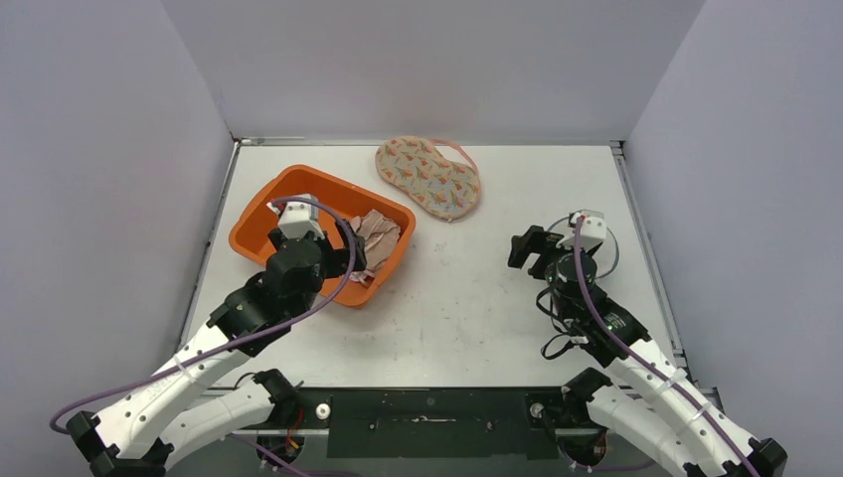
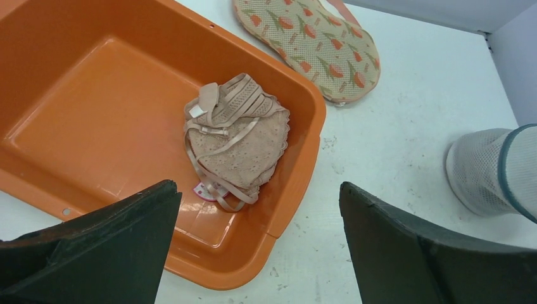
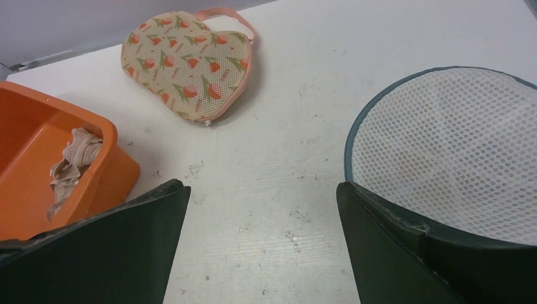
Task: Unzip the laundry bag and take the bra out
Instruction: Pick up the laundry bag at the center of the board, then place the laundry bag at the center of the board.
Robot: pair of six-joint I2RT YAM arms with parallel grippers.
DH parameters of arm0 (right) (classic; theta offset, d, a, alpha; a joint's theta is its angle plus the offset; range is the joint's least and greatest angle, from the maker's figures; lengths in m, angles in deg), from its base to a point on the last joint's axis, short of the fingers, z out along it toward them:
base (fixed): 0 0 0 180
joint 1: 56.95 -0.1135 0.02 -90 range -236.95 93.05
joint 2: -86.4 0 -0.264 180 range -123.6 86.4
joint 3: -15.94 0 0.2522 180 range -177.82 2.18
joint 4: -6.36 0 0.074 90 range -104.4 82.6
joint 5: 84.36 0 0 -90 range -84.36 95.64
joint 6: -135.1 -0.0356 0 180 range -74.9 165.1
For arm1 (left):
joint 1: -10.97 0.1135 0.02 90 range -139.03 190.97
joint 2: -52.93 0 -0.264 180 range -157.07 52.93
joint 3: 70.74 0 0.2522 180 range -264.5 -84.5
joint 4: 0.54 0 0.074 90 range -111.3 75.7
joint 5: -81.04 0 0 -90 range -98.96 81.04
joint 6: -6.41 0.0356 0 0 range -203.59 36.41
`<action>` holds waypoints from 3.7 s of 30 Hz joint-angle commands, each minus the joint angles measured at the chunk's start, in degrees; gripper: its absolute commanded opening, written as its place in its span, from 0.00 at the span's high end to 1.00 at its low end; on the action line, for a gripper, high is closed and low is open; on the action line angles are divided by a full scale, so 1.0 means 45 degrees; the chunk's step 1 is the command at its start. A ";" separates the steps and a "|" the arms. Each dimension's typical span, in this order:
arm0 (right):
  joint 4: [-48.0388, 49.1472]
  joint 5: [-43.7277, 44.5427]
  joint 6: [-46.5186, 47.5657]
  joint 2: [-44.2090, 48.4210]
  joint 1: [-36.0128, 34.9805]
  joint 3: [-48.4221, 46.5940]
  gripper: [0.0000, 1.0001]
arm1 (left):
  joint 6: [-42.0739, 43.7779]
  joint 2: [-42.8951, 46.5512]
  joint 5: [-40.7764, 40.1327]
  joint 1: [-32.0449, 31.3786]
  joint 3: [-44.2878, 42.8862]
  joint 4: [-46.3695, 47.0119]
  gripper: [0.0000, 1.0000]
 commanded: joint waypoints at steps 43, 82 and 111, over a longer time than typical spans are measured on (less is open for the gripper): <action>-0.1475 -0.1256 -0.5572 -0.0227 0.8956 0.2022 0.36 | -0.0205 0.1997 0.4382 0.0018 0.1756 0.1849 0.12; 0.0120 -0.9678 -0.1877 -0.3249 -0.0295 -0.3292 0.95 | -0.0357 0.2334 0.3663 0.0063 0.1169 0.1597 0.10; 0.2377 -0.2828 -1.0074 0.0651 -0.1841 0.4468 0.95 | -0.8388 0.0889 0.2673 -0.3666 0.5185 0.5451 0.04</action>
